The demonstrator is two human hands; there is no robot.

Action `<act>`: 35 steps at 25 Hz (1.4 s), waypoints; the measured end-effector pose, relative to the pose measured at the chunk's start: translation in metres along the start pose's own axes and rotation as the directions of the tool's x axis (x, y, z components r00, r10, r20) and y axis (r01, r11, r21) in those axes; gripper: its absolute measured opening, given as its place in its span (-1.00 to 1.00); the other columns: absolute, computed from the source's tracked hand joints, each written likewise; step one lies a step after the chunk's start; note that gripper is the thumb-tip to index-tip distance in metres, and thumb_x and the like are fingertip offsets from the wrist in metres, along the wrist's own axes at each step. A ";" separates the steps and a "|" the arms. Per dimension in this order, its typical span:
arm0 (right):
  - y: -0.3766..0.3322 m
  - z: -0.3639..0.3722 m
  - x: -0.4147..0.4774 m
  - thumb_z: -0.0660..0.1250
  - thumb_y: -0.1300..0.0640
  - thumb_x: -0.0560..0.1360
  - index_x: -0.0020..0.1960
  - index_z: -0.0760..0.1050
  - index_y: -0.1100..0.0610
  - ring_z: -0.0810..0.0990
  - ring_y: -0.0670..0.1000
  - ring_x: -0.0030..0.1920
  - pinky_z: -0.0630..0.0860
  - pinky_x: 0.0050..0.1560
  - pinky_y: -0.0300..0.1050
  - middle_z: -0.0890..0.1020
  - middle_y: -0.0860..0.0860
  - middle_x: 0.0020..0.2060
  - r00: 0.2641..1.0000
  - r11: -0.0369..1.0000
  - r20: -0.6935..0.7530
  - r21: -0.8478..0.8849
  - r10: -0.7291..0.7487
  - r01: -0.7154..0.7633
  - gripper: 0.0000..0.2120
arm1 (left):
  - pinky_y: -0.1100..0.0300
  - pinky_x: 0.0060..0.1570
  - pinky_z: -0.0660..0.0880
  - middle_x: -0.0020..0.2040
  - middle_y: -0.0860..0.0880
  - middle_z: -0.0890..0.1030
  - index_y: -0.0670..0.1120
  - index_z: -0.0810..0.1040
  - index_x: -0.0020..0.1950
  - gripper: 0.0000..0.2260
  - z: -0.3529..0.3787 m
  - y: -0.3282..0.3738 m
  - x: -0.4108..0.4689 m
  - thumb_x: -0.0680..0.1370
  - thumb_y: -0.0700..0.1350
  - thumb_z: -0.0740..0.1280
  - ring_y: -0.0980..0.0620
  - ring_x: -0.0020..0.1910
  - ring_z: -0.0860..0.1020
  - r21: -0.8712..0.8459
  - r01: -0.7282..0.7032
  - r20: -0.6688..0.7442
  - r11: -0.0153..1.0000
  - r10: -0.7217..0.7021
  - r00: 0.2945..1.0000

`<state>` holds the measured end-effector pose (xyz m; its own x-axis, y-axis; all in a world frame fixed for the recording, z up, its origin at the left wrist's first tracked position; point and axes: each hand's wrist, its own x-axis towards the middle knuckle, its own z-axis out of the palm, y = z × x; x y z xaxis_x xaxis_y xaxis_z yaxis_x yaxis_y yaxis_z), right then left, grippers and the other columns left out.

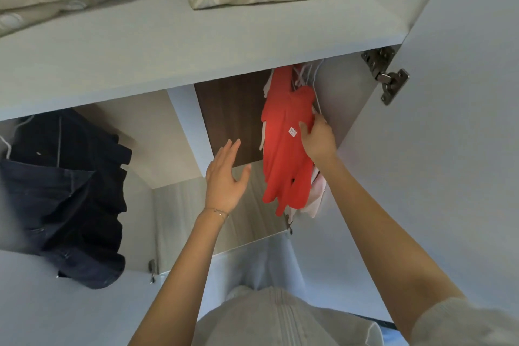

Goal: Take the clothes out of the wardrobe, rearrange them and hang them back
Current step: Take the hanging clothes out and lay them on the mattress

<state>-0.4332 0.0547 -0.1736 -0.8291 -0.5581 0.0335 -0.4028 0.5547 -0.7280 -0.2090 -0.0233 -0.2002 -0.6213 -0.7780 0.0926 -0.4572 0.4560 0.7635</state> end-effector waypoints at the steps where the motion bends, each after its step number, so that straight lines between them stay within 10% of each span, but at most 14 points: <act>1: -0.001 0.003 0.003 0.21 0.01 0.61 0.48 0.28 0.19 0.49 0.16 0.30 0.47 0.27 -0.02 0.47 0.16 0.35 1.000 1.000 -0.016 0.009 0.008 -0.008 -0.50 | -0.16 0.46 0.20 0.55 0.08 0.20 0.17 0.18 0.52 -0.49 0.000 -0.001 0.004 0.59 0.09 0.26 0.02 0.53 0.15 -0.002 -0.003 0.009 1.000 0.003 1.000; 5: -0.011 0.011 0.005 0.16 0.00 0.63 0.19 0.50 0.22 0.60 0.08 -0.05 0.52 -0.11 -0.06 0.64 0.11 -0.04 0.990 0.998 -0.137 0.055 -0.031 0.039 -0.67 | -0.15 0.46 0.22 0.54 0.08 0.22 0.15 0.21 0.52 -0.50 -0.002 -0.008 0.019 0.60 0.08 0.26 0.03 0.53 0.17 -0.013 -0.009 0.040 1.000 0.010 0.999; 9: -0.029 0.005 -0.016 0.17 -0.01 0.63 -0.26 0.33 0.00 0.36 -0.12 -0.44 0.26 -0.40 -0.25 0.40 -0.10 -0.42 0.968 0.983 -0.242 0.151 -0.063 0.101 -0.71 | 0.01 0.47 0.24 0.52 0.09 0.27 0.11 0.25 0.51 -0.54 -0.005 -0.004 0.033 0.61 0.06 0.24 0.06 0.52 0.18 -0.099 -0.014 0.061 0.995 0.021 0.998; 12: -0.034 0.008 -0.045 0.22 0.03 0.61 -0.24 0.43 0.06 0.47 -0.03 -0.24 0.34 -0.38 -0.42 0.50 -0.02 -0.31 0.933 0.976 -0.325 0.096 -0.155 0.196 -0.73 | 0.34 0.36 0.22 0.49 0.11 0.31 0.08 0.28 0.50 -0.56 -0.002 0.011 0.043 0.63 0.08 0.20 0.12 0.49 0.22 -0.231 0.015 0.137 0.973 0.017 0.990; 24: -0.005 0.045 -0.092 0.31 0.01 0.57 -0.14 0.51 0.14 0.45 -0.08 -0.37 0.34 -0.32 -0.20 0.52 -0.07 -0.37 0.942 0.942 -0.049 -0.069 -0.331 0.327 -0.78 | 0.14 -0.06 0.57 -0.24 -0.02 0.62 -0.02 0.56 -0.18 -0.86 0.005 0.054 0.087 0.54 -0.22 0.38 0.06 -0.24 0.60 -0.645 0.403 0.252 0.649 -0.317 0.914; 32: 0.002 0.019 -0.047 0.28 0.08 0.60 0.16 0.53 0.14 0.54 -0.30 0.01 0.47 0.04 -0.43 0.58 -0.27 -0.01 0.976 0.980 -0.153 0.099 -0.158 0.174 -0.80 | 0.08 0.15 0.53 -0.01 -0.04 0.62 -0.17 0.51 0.20 -0.72 0.007 0.018 0.083 0.52 -0.19 0.42 -0.05 0.07 0.59 -0.605 0.483 0.208 0.633 -0.459 0.864; 35: 0.011 0.015 -0.009 0.28 0.17 0.56 0.38 0.37 0.28 0.40 0.16 0.34 0.34 0.35 -0.06 0.44 0.18 0.33 0.996 0.990 -0.052 -0.123 -0.076 0.069 -0.58 | 0.08 0.13 0.55 0.00 -0.09 0.63 -0.18 0.49 0.27 -0.67 0.003 0.006 0.076 0.52 -0.22 0.41 -0.12 0.12 0.60 -0.634 0.461 0.171 0.621 -0.470 0.866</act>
<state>-0.4249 0.0567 -0.1923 -0.8153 -0.5656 0.1240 -0.5036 0.5868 -0.6340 -0.2610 -0.0787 -0.1900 -0.4320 -0.8144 -0.3874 -0.1670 -0.3499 0.9218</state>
